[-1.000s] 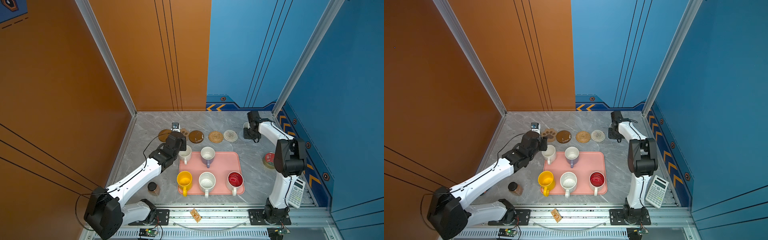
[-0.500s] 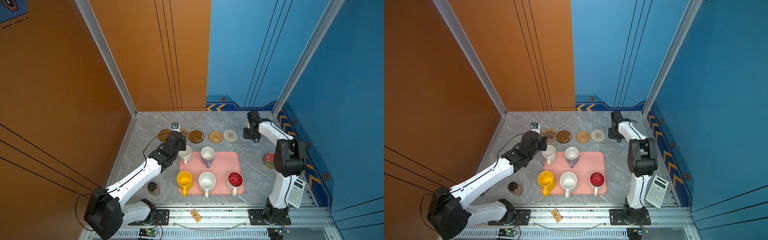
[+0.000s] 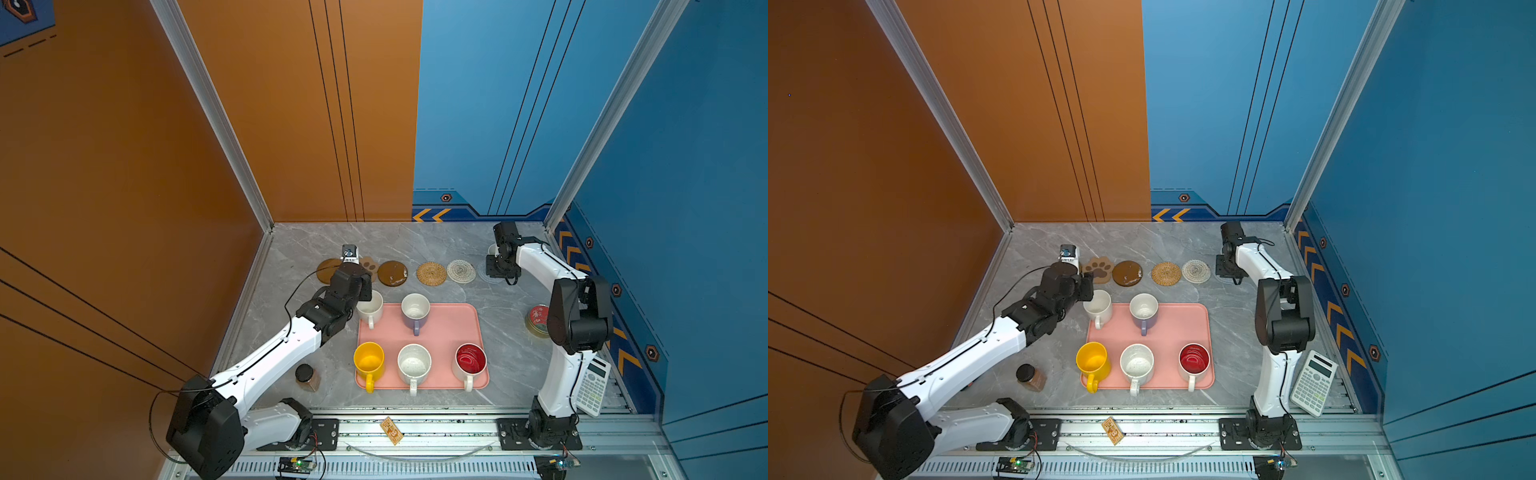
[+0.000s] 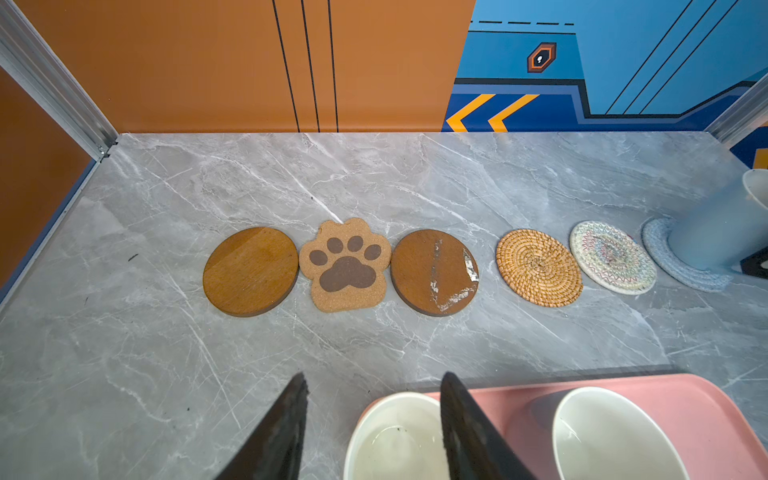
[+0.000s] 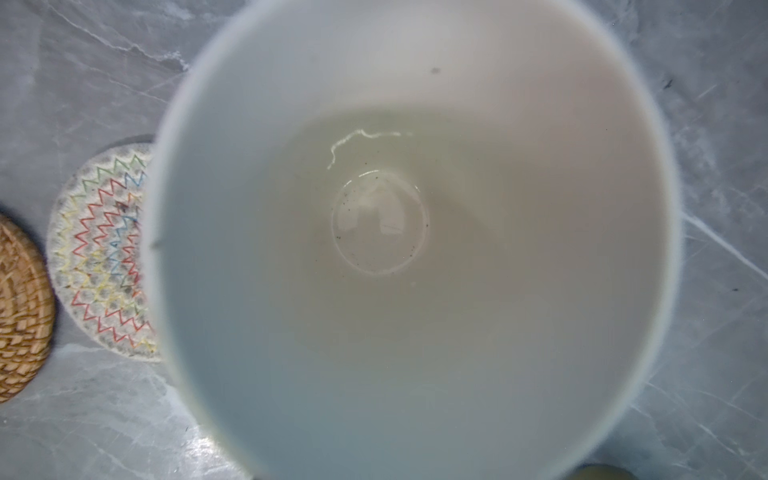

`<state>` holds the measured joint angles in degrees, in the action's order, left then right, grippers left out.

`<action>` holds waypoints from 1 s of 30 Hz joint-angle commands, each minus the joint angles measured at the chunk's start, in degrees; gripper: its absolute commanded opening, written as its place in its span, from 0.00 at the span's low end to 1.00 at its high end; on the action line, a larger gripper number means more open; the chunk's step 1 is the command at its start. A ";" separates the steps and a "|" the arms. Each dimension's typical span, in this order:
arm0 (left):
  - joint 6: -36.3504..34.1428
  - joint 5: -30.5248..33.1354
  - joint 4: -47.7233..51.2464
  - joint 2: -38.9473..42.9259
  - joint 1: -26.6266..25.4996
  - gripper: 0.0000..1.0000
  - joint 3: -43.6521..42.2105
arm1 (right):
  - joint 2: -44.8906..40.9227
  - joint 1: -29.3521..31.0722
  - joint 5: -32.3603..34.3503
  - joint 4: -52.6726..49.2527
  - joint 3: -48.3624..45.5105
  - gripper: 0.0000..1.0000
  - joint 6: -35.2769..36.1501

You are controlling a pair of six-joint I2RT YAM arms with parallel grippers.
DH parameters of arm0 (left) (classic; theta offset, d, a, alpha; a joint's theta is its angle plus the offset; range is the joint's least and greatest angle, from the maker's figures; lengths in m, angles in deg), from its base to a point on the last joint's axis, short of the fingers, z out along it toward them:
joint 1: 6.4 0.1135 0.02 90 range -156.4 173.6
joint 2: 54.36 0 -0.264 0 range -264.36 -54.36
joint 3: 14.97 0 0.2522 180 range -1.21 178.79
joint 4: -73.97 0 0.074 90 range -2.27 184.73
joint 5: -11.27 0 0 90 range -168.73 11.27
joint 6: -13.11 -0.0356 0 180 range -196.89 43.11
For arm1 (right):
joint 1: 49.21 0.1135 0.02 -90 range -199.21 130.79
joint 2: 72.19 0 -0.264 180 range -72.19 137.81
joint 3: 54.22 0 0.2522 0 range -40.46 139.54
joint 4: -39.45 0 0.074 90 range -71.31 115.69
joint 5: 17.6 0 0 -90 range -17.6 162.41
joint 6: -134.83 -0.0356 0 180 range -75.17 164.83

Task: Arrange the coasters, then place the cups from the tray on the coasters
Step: 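Open the right gripper and raise it off the mug while left gripper moves toward tray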

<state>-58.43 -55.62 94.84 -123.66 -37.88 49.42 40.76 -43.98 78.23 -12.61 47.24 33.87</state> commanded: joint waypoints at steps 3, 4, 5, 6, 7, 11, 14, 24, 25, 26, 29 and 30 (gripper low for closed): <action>0.61 0.53 1.15 1.87 0.50 0.53 -1.32 | -2.04 0.30 0.67 -0.27 -0.59 0.47 -0.38; 0.61 0.64 1.15 2.05 0.47 0.52 -1.33 | -2.50 0.30 0.81 -0.43 -0.69 0.51 -0.38; 0.61 0.66 1.15 2.15 0.50 0.52 -1.37 | -3.14 0.30 0.96 -0.58 -0.84 0.54 -0.38; 0.61 0.62 1.15 2.28 0.56 0.52 -1.41 | -3.67 0.30 1.20 -0.71 -0.94 0.57 -0.43; 0.61 0.59 1.15 2.40 0.51 0.52 -1.41 | -4.50 0.29 1.47 -0.95 -1.11 0.61 -0.47; 0.61 0.50 1.37 2.74 0.56 0.53 -1.67 | -9.24 0.47 2.36 -1.27 -2.21 0.66 -1.38; 0.61 0.54 1.50 2.85 0.61 0.53 -1.69 | -13.92 1.27 3.89 -1.22 -3.08 0.67 -2.16; 0.35 3.50 9.87 -1.10 0.30 0.53 2.51 | -30.45 21.20 23.34 5.25 -8.35 0.79 -6.28; 0.27 3.95 11.04 -1.53 0.22 0.53 3.33 | -31.70 22.71 23.08 7.10 -9.73 0.79 -8.06; 0.31 4.08 12.24 -1.88 0.08 0.53 4.08 | -32.88 23.97 22.69 9.20 -11.14 0.79 -9.66; 0.39 3.62 14.77 -2.24 -0.55 0.53 5.52 | -35.53 27.13 23.25 14.46 -15.60 0.79 -14.32; 0.48 3.39 15.30 -2.24 -0.83 0.54 5.66 | -36.17 27.91 23.74 16.02 -16.91 0.79 -15.21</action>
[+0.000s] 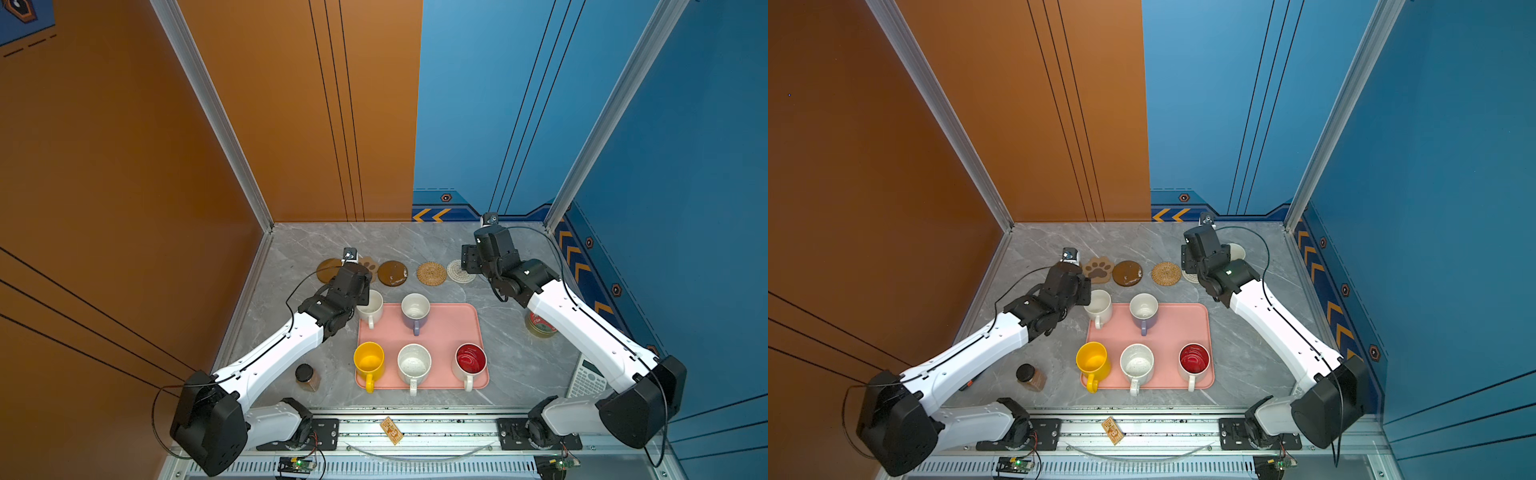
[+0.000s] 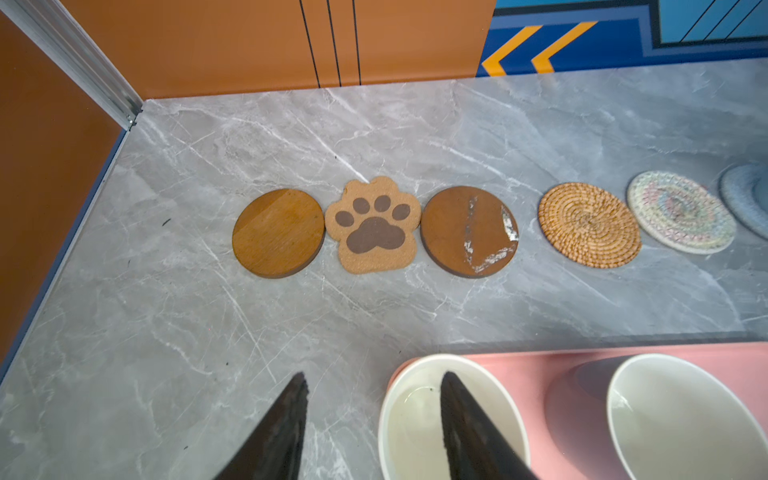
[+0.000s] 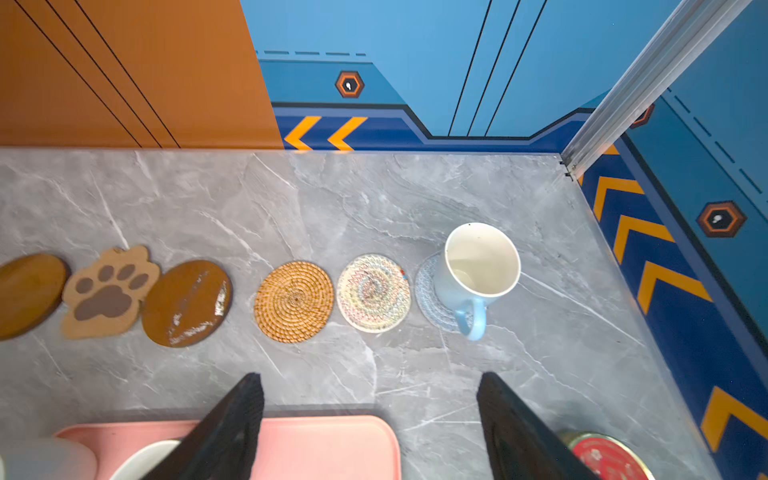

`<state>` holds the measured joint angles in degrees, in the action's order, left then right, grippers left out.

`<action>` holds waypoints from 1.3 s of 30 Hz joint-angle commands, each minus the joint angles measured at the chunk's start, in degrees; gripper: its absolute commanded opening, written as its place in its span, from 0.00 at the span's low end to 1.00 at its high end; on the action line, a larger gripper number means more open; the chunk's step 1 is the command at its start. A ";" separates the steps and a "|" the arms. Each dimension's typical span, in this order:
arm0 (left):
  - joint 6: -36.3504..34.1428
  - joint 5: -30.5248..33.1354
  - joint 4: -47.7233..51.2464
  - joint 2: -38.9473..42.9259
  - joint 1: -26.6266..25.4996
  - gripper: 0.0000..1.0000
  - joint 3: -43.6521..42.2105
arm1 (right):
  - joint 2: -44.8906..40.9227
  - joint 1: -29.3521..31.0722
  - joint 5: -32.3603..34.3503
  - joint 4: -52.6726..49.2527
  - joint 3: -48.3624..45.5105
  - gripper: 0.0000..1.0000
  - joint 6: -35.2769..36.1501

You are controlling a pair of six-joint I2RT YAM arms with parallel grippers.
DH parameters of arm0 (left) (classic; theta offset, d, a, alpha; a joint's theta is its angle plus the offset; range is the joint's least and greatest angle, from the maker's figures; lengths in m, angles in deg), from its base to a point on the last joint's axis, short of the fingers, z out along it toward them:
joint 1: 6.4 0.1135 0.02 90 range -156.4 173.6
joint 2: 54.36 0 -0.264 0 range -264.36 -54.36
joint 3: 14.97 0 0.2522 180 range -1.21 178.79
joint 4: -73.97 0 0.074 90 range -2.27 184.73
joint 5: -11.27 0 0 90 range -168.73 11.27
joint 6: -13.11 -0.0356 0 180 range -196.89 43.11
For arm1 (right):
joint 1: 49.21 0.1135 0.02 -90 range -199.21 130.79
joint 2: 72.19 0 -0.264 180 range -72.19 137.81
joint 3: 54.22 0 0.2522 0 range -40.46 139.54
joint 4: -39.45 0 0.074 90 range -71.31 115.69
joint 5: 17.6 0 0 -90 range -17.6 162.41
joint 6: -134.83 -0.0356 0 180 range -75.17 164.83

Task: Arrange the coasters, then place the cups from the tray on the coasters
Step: 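Open the right gripper and raise it off the mug while left gripper moves toward tray, then lower the left gripper into the white mug on the tray nearest the coasters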

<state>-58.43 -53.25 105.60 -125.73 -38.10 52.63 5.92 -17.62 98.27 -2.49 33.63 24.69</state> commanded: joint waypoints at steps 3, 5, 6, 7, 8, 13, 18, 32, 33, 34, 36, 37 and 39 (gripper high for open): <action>0.91 -0.88 5.95 0.39 -1.38 0.55 2.76 | -2.54 3.16 4.28 13.12 -8.13 0.78 -6.75; 1.77 -2.60 7.24 0.84 -1.55 0.57 2.85 | -1.96 3.19 3.81 13.95 -9.50 0.78 -7.33; 2.37 -3.61 8.15 1.02 -1.71 0.57 2.82 | -1.33 3.21 3.76 12.84 -9.47 0.78 -7.66; 2.90 -4.46 9.25 1.26 -1.93 0.58 2.80 | -0.70 3.20 4.07 11.96 -9.48 0.78 -7.96; 3.35 -4.89 10.27 1.31 -2.19 0.58 2.80 | -0.29 3.14 4.19 11.76 -9.64 0.78 -7.99; 6.14 -4.29 16.78 1.29 -4.14 0.60 4.19 | -0.19 2.76 3.15 13.45 -11.13 0.76 -8.42; 8.08 -4.07 21.23 0.63 -6.14 0.60 6.65 | -1.32 1.33 1.53 16.72 -14.45 0.73 -9.34; 14.05 -7.15 26.59 -4.93 -11.10 0.58 8.38 | 0.09 -3.95 -6.39 21.94 -18.89 0.69 -12.35; 14.45 -7.16 27.17 -5.38 -11.35 0.58 8.94 | 0.65 -4.15 -6.99 22.32 -18.89 0.69 -12.58; 14.74 -7.10 27.79 -5.84 -11.54 0.58 9.53 | 1.15 -4.26 -7.69 22.67 -18.88 0.69 -12.73; 15.36 -6.69 29.17 -6.79 -11.94 0.57 10.65 | 2.20 -4.52 -8.83 23.49 -18.89 0.68 -13.16; 15.74 -6.58 29.79 -7.30 -12.08 0.57 11.21 | 2.77 -4.69 -9.42 23.97 -18.89 0.68 -13.32; 16.41 -6.50 30.44 -8.10 -12.42 0.57 11.75 | 3.74 -5.04 -10.58 24.57 -18.59 0.68 -13.65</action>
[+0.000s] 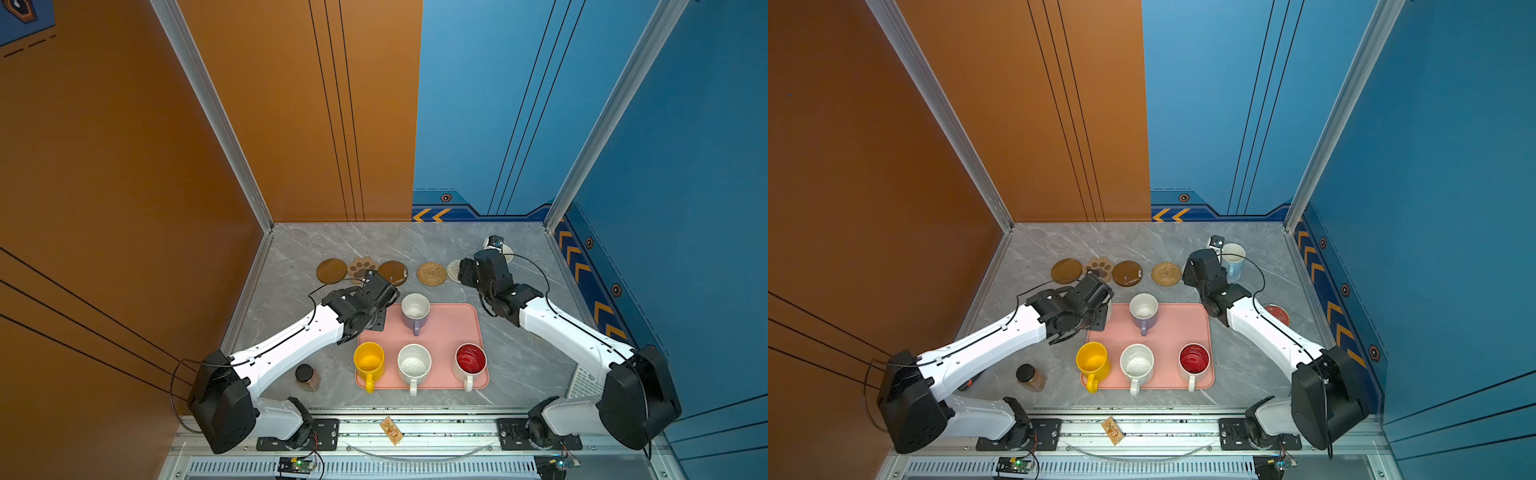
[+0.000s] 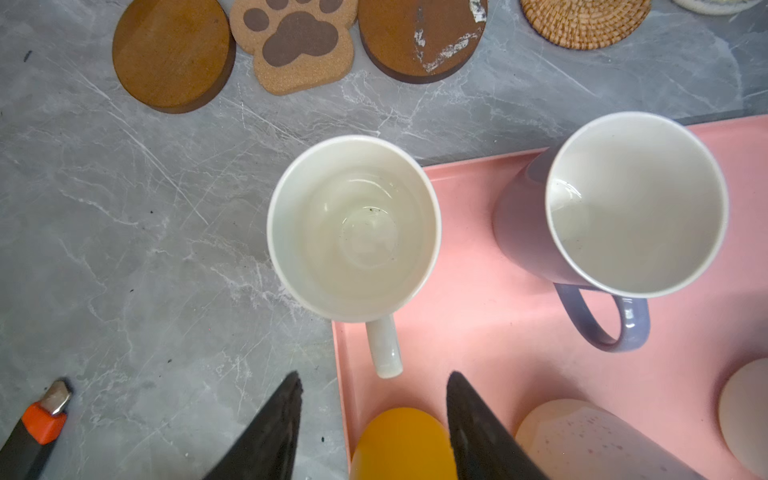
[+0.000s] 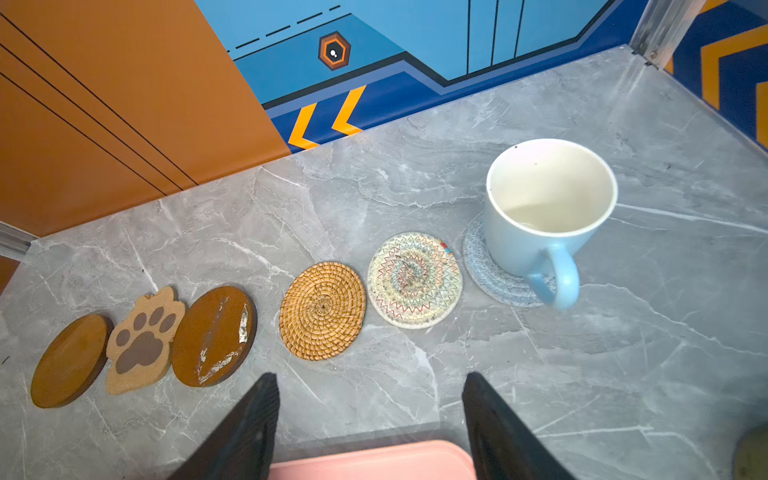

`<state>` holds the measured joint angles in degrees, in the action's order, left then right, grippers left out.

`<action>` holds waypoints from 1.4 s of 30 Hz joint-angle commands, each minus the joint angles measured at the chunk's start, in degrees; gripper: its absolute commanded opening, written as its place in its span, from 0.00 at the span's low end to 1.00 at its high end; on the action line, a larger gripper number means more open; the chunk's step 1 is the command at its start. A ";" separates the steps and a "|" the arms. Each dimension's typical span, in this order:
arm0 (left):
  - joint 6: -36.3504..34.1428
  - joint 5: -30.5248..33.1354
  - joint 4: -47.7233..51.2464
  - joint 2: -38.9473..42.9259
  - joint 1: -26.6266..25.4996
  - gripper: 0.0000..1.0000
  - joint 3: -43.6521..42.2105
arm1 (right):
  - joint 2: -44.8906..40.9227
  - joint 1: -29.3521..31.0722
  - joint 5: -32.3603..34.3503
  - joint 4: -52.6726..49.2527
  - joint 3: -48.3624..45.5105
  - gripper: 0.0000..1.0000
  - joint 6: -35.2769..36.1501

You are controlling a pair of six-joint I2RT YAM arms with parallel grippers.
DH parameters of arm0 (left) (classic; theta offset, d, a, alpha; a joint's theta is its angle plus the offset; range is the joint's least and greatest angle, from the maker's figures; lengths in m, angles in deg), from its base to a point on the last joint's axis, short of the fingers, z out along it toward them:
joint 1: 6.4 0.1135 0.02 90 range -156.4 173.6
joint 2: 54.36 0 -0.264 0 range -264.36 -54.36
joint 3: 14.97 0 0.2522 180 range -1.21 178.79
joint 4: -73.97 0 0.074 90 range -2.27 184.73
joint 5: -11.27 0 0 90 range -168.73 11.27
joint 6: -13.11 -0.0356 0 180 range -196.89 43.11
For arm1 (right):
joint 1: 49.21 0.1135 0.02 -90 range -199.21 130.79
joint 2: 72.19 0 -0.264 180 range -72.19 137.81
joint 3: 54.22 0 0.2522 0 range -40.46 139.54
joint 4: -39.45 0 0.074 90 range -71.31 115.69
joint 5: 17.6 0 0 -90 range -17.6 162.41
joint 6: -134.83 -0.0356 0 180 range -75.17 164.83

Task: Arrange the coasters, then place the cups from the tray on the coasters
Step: 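Lower the left gripper into the white mug on the tray nearest the coasters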

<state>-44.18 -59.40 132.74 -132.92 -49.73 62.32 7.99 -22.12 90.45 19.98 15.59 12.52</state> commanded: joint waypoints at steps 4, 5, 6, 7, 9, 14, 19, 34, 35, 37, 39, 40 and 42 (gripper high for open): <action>3.53 -0.23 3.46 -2.22 -1.39 0.57 2.10 | 3.26 -1.39 -4.78 2.56 -0.09 0.68 -1.78; 3.93 -0.38 3.50 -2.59 -1.40 0.57 1.97 | 3.55 -1.64 -5.48 2.42 0.04 0.68 -1.87; 4.23 -0.38 3.45 -2.94 -1.48 0.57 1.90 | 3.75 -1.84 -5.90 2.29 0.11 0.67 -1.93; 4.52 -0.34 3.49 -3.13 -1.58 0.57 1.69 | 3.76 -2.00 -6.07 2.20 0.11 0.67 -2.00; 5.22 -0.11 3.44 -3.45 -1.48 0.56 1.19 | 3.64 -2.30 -6.26 2.11 -0.10 0.67 -2.13; 5.98 0.81 3.41 -4.21 -1.47 0.56 0.55 | 3.11 -2.66 -6.10 2.42 -0.76 0.67 -2.49; 5.04 0.62 3.45 -5.97 -1.61 0.51 0.20 | 2.89 -2.83 -6.96 1.94 -0.65 0.67 -2.61; 6.83 3.73 3.27 -10.09 -1.24 0.46 0.37 | 1.72 -2.98 -8.53 2.64 -1.22 0.66 -3.17; 7.14 4.00 3.28 -10.26 -1.23 0.45 0.37 | 1.81 -2.92 -8.62 2.64 -1.29 0.66 -3.24; 7.61 4.50 3.19 -10.45 -1.12 0.44 0.44 | 1.92 -2.90 -8.76 2.72 -1.30 0.65 -3.19; 7.72 4.66 2.98 -10.60 -0.90 0.43 0.37 | 1.98 -2.90 -8.82 2.81 -1.23 0.66 -3.19; 7.71 4.55 2.70 -10.69 -0.80 0.43 0.38 | 1.99 -2.96 -8.92 2.90 -1.21 0.66 -3.19; 7.72 4.24 2.04 -10.86 -0.49 0.43 0.26 | 2.09 -2.92 -9.00 3.03 -1.21 0.65 -3.18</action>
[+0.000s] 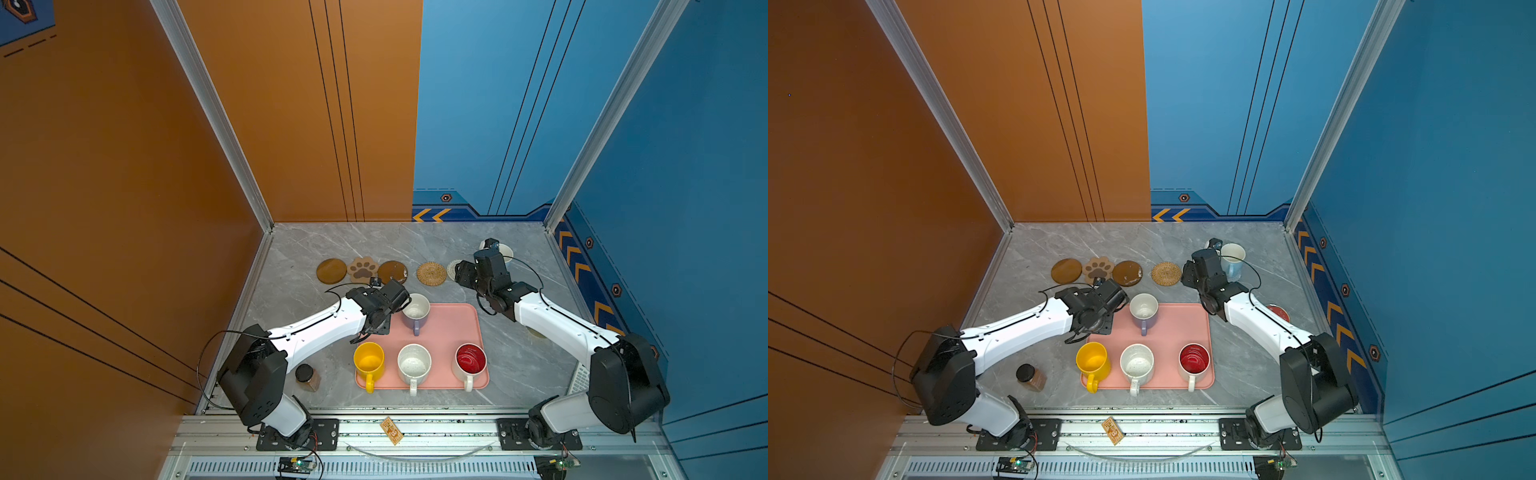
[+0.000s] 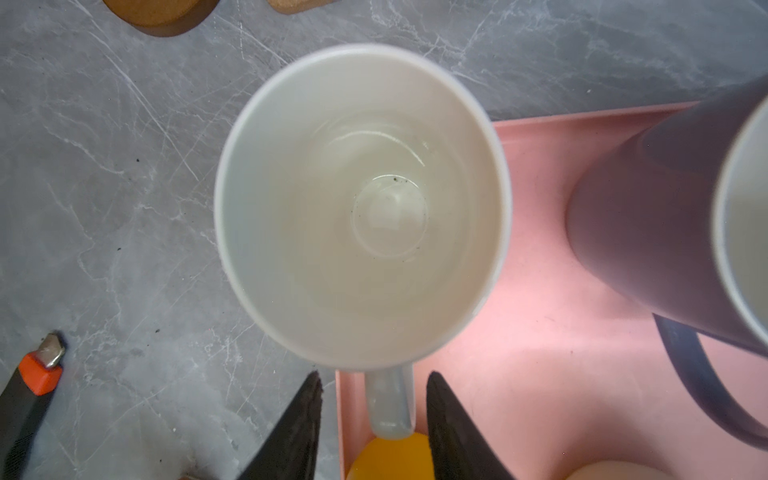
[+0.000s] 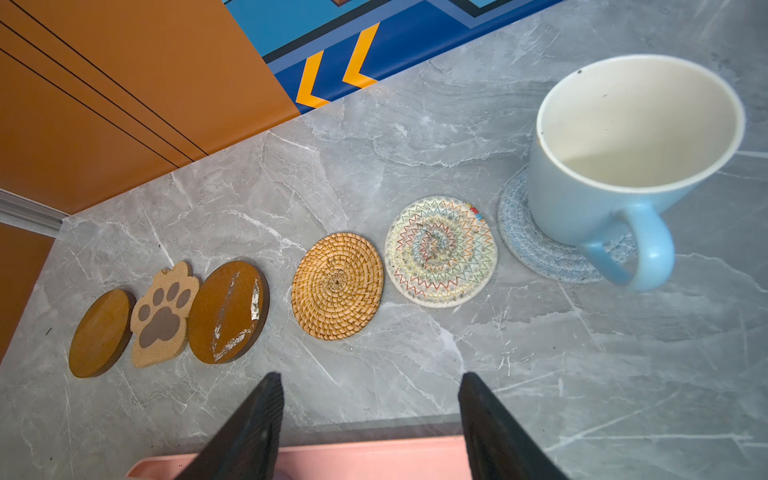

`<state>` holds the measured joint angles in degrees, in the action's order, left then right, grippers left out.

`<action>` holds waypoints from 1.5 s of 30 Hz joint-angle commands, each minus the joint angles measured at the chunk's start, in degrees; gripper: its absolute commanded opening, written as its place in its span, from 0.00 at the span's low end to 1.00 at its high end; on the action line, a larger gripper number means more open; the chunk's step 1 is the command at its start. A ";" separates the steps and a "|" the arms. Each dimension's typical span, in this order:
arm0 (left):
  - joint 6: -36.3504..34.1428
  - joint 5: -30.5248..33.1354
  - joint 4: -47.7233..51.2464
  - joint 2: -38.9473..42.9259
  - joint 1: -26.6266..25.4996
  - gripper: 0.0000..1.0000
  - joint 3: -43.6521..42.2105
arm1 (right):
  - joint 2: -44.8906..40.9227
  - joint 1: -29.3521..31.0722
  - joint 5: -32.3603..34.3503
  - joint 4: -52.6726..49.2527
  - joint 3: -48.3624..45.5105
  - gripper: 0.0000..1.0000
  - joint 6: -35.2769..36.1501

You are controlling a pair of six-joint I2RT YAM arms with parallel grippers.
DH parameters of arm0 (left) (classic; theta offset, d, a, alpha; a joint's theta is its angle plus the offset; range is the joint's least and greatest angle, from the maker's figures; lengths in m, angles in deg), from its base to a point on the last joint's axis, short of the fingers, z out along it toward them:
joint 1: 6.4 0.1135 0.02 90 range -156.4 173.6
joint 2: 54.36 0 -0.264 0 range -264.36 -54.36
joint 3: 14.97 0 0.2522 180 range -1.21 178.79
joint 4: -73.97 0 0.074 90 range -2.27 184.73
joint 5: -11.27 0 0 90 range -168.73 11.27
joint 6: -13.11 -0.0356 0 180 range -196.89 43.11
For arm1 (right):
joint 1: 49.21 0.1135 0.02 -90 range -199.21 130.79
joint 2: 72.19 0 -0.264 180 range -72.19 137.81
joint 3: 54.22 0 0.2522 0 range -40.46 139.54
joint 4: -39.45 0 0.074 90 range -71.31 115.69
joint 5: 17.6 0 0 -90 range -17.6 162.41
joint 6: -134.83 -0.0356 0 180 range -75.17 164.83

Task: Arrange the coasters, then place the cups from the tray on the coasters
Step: 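Lower the left gripper into the white mug on the tray nearest the coasters, then lift the white mug with the left gripper toward the round wooden coaster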

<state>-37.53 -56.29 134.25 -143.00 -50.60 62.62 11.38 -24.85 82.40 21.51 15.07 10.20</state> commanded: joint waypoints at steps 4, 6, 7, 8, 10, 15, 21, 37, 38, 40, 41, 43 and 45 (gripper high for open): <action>0.99 -0.02 -1.19 -1.18 0.75 0.42 -0.63 | -1.29 -0.14 -1.58 1.79 -0.64 0.65 -1.04; 1.07 -0.39 -1.82 -1.37 1.02 0.42 -1.03 | -1.29 -0.15 -1.75 2.05 -0.71 0.65 -1.14; 1.08 -0.61 -1.93 -1.42 1.18 0.41 -1.16 | -1.30 -0.19 -1.85 2.17 -0.68 0.65 -1.14; 1.23 -0.74 -2.18 -1.54 1.39 0.41 -1.30 | -1.16 -0.19 -1.83 2.22 -0.65 0.65 -1.16; 1.60 -1.16 -2.69 -1.46 1.67 0.40 -1.60 | -1.16 -0.19 -1.75 2.34 -0.76 0.65 -1.30; 2.04 -2.10 -4.03 -1.49 2.18 0.39 -2.49 | -1.22 -0.19 -1.84 2.85 -0.94 0.65 -1.49; 2.51 -2.22 -4.33 -1.78 2.45 0.37 -2.75 | -0.98 -0.15 -1.83 2.87 -0.95 0.65 -1.58; 2.75 -2.60 -4.99 -1.72 3.56 0.32 -3.89 | -0.94 -0.17 -1.75 2.85 -0.95 0.65 -1.67; 2.75 -2.71 -5.04 -1.59 3.58 0.32 -3.98 | -0.95 -0.19 -1.81 2.83 -0.95 0.65 -1.66; 2.66 -2.82 -5.38 -1.49 3.64 0.31 -4.15 | -0.93 -0.19 -1.79 2.86 -0.94 0.65 -1.67; 2.66 -2.92 -5.54 -1.38 3.69 0.31 -4.29 | -0.89 -0.19 -1.79 2.87 -0.90 0.65 -1.65; 2.68 -3.14 -5.87 -1.44 3.93 0.31 -4.42 | -0.82 -0.19 -1.78 2.91 -0.95 0.65 -1.61; 2.57 -3.19 -6.09 -1.47 4.02 0.31 -4.42 | -0.80 -0.19 -1.75 2.87 -0.95 0.65 -1.66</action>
<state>-35.35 -58.68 128.20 -144.22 -47.24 59.06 11.38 -24.85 81.16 23.82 14.89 8.93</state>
